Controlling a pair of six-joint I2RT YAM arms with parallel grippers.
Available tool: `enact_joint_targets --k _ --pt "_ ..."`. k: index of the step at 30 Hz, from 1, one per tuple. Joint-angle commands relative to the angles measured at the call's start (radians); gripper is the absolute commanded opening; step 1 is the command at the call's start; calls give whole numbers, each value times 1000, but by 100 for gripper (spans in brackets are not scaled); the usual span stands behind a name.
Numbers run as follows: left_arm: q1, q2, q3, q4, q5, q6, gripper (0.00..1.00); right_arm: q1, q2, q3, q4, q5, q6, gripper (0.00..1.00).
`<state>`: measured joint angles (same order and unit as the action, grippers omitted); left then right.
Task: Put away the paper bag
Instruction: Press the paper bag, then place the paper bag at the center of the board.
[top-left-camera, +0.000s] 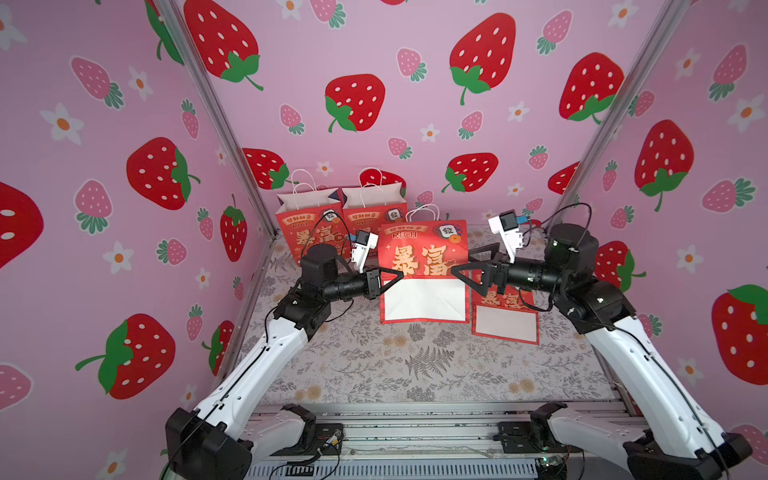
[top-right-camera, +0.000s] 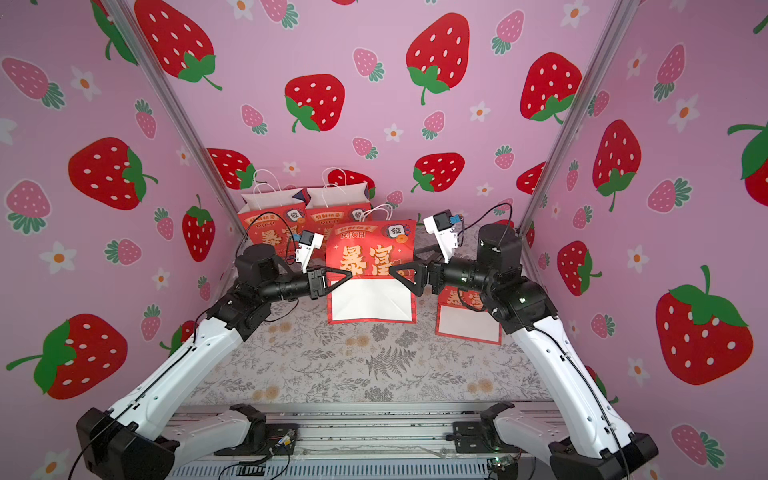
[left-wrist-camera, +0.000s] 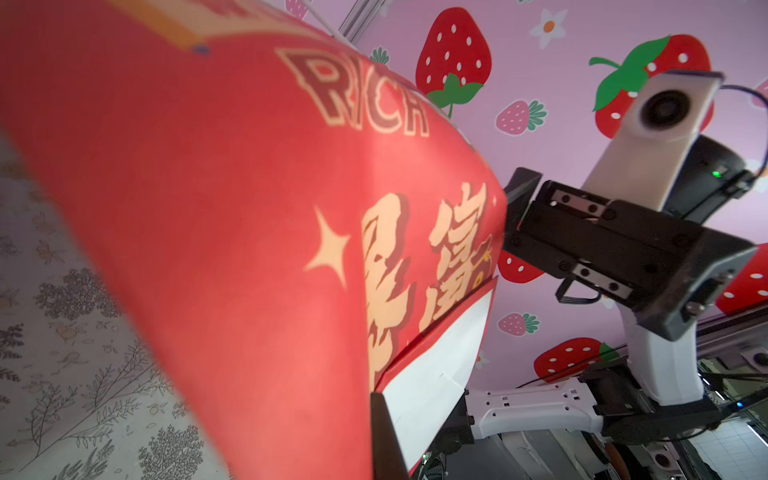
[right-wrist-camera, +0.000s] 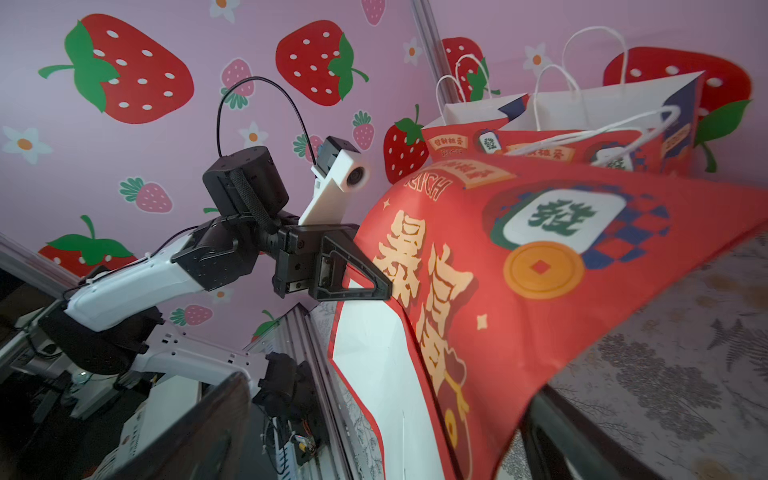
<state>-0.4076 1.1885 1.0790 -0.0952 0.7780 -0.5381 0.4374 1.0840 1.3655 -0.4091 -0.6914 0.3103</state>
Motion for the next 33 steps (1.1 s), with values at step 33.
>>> enact_joint_targets --k 33 --pt "-116 867 506 -103 -46 25 0 -231 -156 -80 -86 130 -47 99"
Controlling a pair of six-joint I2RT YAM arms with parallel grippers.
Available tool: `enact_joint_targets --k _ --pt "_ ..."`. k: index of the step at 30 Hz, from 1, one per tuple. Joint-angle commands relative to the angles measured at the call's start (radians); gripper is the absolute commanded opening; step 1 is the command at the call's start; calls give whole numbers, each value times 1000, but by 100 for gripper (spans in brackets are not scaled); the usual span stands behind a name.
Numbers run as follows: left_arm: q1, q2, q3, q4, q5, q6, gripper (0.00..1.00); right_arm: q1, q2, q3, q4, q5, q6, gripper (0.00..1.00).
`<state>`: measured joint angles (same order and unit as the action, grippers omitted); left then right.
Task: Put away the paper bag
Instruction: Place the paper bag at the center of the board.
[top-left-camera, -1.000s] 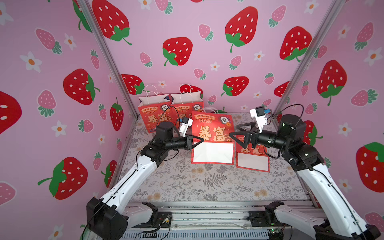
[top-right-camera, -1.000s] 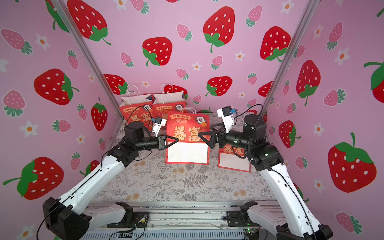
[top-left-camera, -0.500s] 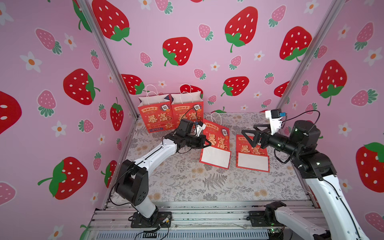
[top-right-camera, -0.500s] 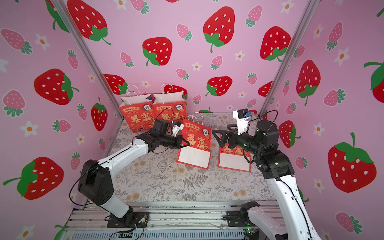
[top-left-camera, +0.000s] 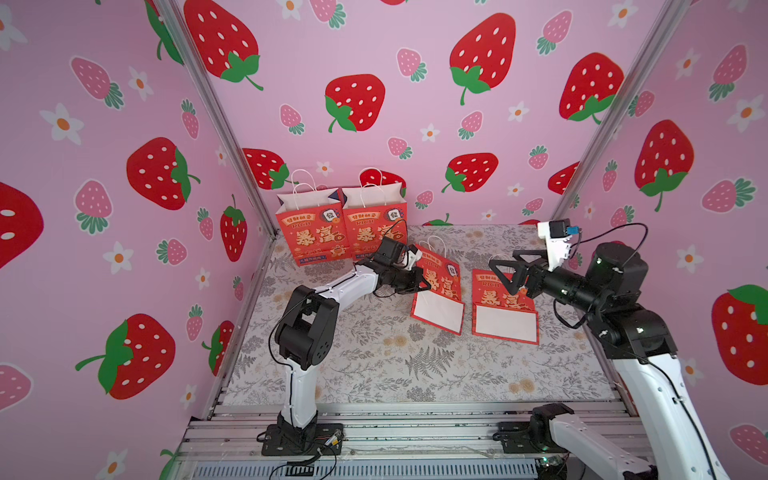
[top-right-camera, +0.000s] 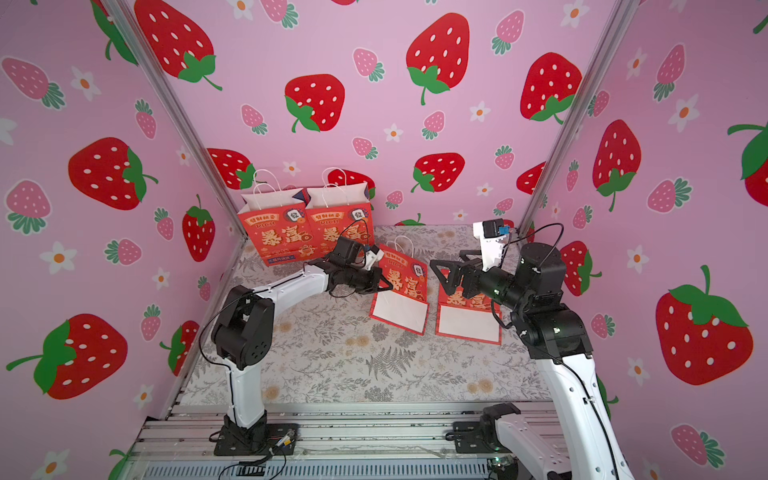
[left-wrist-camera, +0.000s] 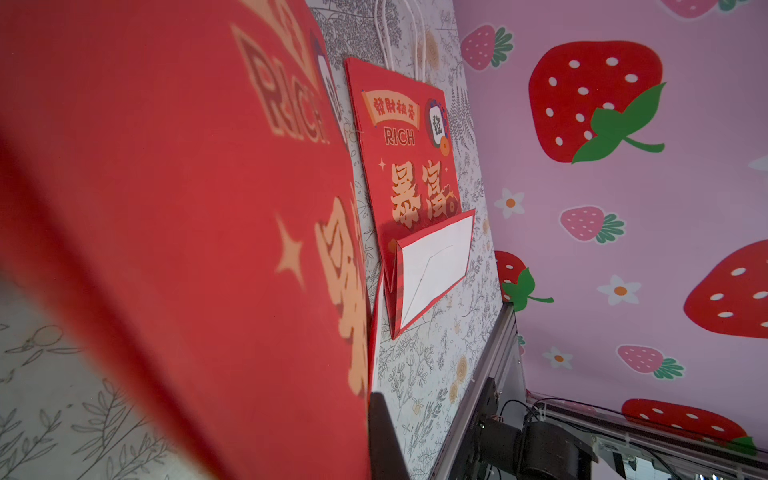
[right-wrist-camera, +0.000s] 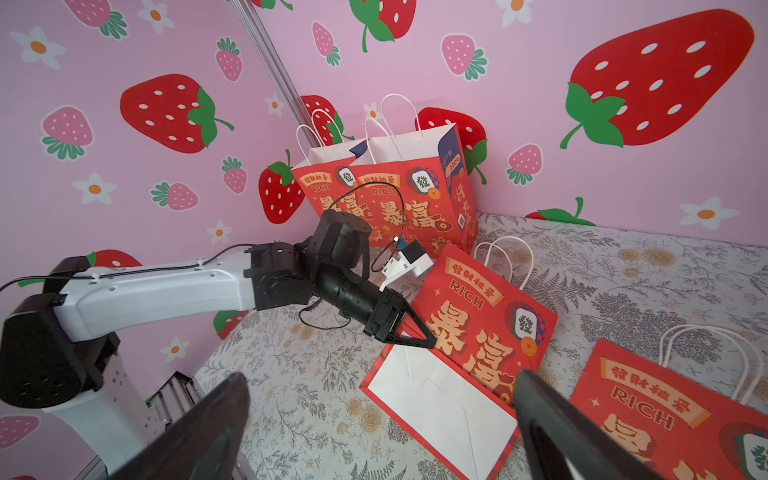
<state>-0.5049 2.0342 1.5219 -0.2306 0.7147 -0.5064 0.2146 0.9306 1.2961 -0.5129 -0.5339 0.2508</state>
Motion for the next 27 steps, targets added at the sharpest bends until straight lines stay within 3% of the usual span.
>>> enact_joint_targets --k 1,15,27 --pt "-24 32 65 36 16 -6 0 -9 -3 -10 17 -29 13 99" --pt "-73 -6 -167 322 -34 -162 0 -33 -12 -10 13 -53 21 99" --pt "-111 5 -229 452 -97 -249 0 -43 -49 -8 13 -67 27 99"
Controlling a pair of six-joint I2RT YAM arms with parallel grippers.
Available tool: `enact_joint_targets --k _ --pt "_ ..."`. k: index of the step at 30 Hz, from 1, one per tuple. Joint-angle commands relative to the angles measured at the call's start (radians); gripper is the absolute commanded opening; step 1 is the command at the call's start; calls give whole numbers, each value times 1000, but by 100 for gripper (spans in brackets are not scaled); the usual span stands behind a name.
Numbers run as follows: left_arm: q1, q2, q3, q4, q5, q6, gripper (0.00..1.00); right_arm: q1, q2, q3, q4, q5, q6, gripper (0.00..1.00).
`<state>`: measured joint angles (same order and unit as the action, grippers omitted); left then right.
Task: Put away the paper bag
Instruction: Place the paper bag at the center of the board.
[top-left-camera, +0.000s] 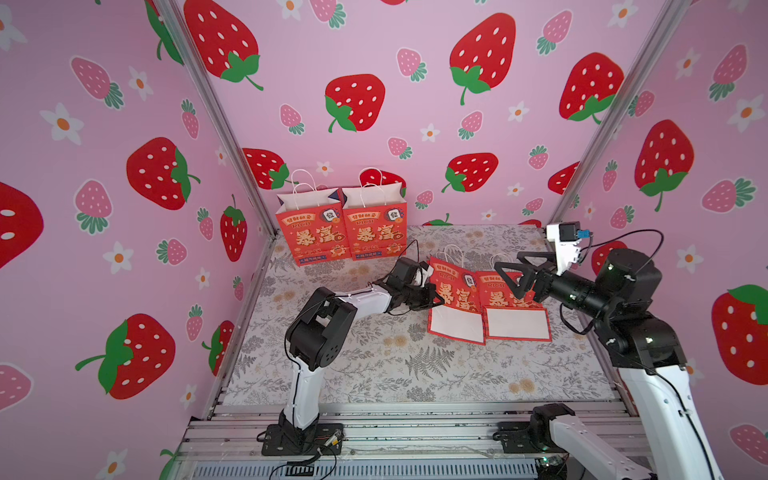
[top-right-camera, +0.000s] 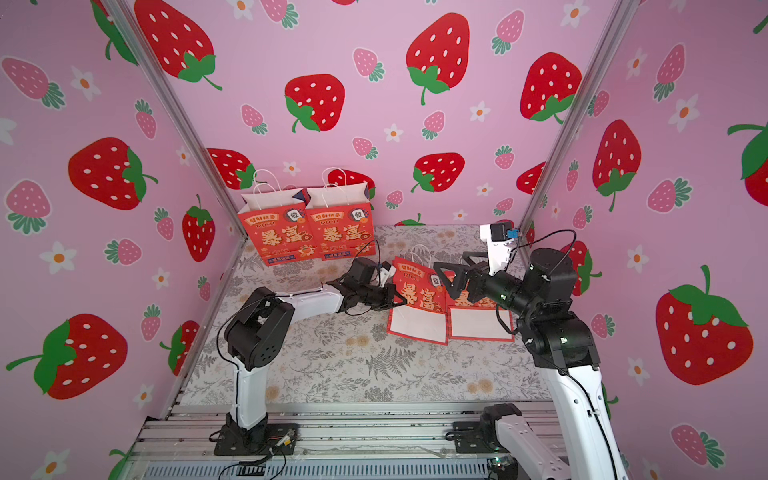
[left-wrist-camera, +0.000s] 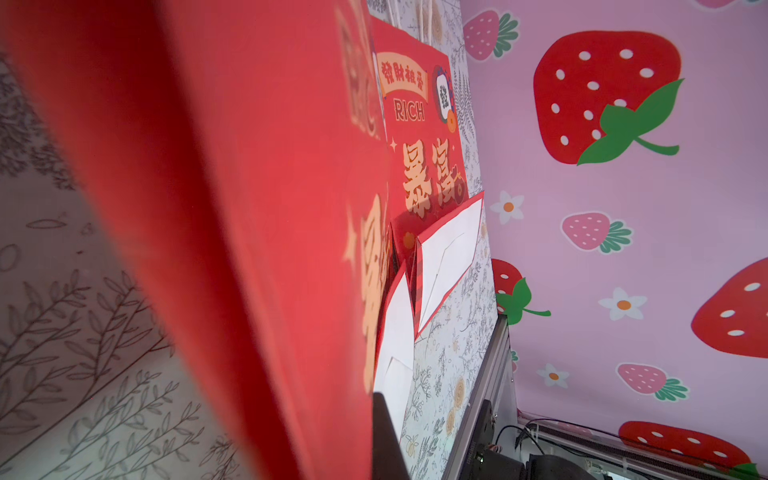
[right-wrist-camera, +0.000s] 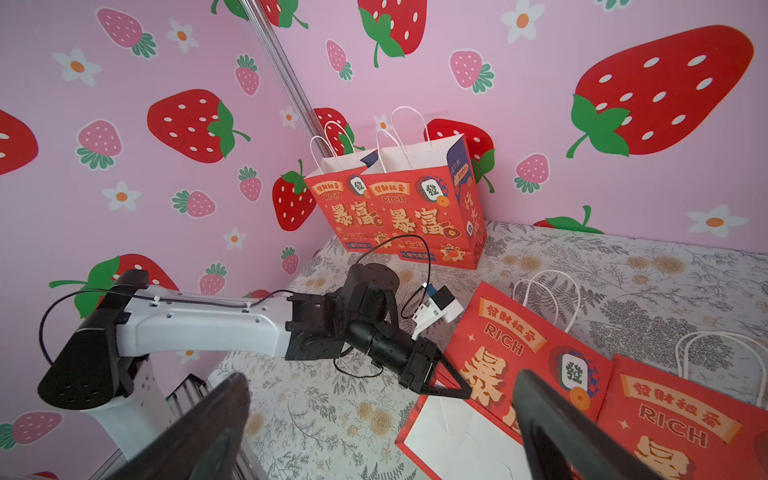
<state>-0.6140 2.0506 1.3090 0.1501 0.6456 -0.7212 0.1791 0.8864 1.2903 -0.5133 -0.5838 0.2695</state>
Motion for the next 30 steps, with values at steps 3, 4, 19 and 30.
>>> enact_joint_targets --k 3,4,19,30 --pt "-13 -11 -50 133 -49 -72 0 -7 -4 -4 13 -18 10 99" --pt "-17 -8 -57 149 -52 -81 0 -8 -3 -3 13 -20 10 99" --pt "-39 75 20 128 28 -86 2 -10 5 -5 18 -31 16 99" --pt "-49 62 -22 106 -56 -115 23 -10 10 -8 27 -36 22 99"
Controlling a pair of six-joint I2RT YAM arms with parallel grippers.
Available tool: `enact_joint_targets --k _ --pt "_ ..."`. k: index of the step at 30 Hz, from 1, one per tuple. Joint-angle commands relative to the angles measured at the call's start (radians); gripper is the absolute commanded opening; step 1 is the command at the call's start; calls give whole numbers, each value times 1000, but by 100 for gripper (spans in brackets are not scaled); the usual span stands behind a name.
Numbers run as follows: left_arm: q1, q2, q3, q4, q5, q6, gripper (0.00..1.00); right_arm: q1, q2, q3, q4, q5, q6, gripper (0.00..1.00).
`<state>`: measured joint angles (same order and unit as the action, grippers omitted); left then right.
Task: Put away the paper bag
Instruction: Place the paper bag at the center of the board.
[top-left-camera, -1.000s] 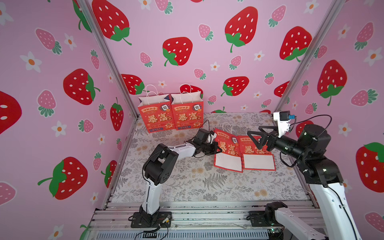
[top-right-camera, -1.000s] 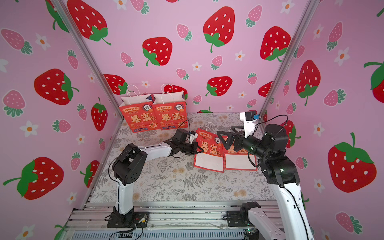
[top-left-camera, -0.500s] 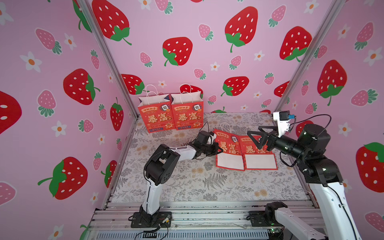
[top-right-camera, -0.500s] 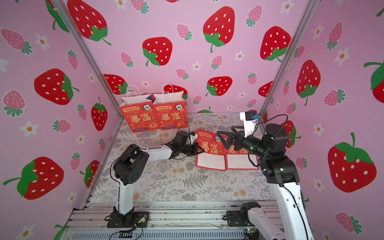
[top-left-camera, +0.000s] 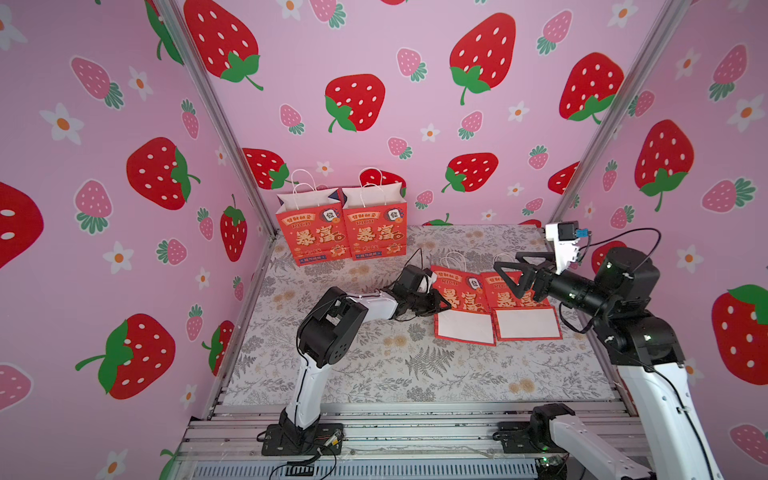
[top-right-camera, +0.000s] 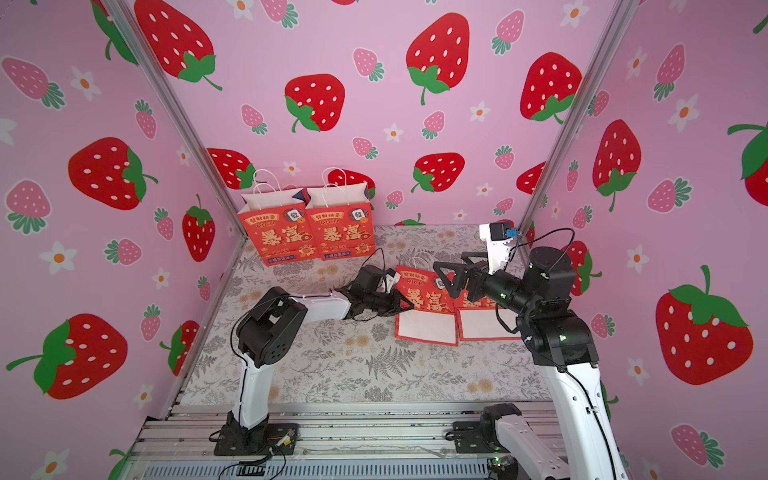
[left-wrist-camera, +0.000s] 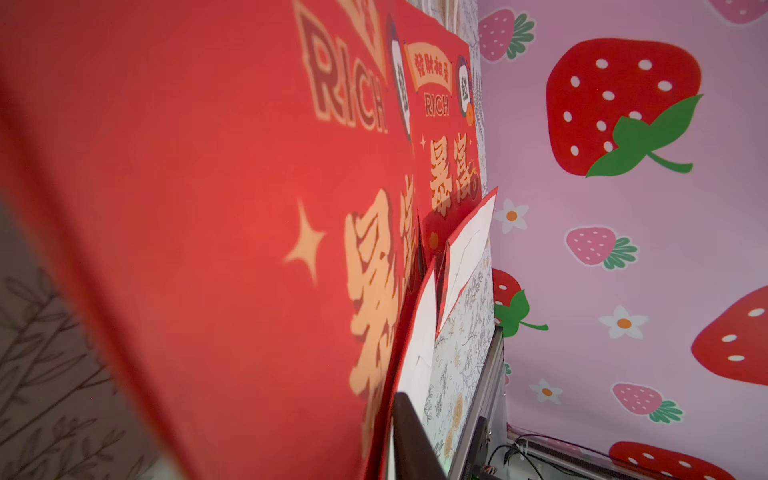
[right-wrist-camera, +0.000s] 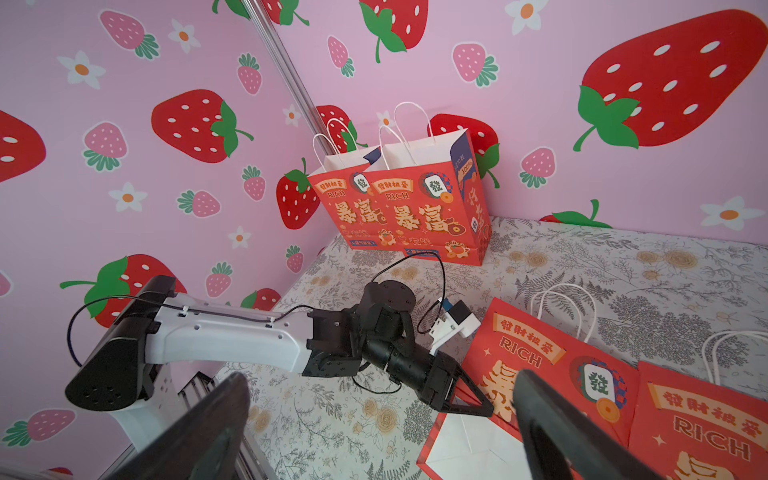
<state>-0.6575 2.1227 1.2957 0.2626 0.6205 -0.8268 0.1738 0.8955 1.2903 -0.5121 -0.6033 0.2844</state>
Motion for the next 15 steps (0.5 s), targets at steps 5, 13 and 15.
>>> enact_joint_targets --k 5,13,15 --pt "-6 -21 -15 -9 -53 -8 22 -6 6 -9 34 -27 14 99" --pt "-16 20 20 -5 -26 -20 37 -5 10 -10 44 -39 26 99" --pt "-17 21 27 -12 -22 -18 44 -6 9 -10 45 -39 26 99"
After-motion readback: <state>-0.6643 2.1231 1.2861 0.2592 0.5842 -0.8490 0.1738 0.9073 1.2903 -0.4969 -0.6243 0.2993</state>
